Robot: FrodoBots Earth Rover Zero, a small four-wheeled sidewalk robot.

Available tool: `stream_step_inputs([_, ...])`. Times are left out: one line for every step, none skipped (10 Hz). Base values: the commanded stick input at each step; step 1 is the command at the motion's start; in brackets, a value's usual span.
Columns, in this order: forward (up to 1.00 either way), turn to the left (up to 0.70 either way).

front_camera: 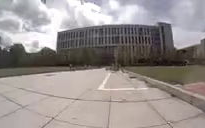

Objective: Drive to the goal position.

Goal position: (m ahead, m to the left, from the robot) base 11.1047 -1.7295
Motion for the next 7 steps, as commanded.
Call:
stream_step_inputs([0.7,0.09])
stream_step_inputs([0.7,0.09])
stream_step_inputs([0.7,0.06])
stream_step_inputs([0.7,0.04])
stream_step_inputs([0.7,0.06])
stream_step_inputs([0.7,0.06])
stream_step_inputs([0.7,0.03])
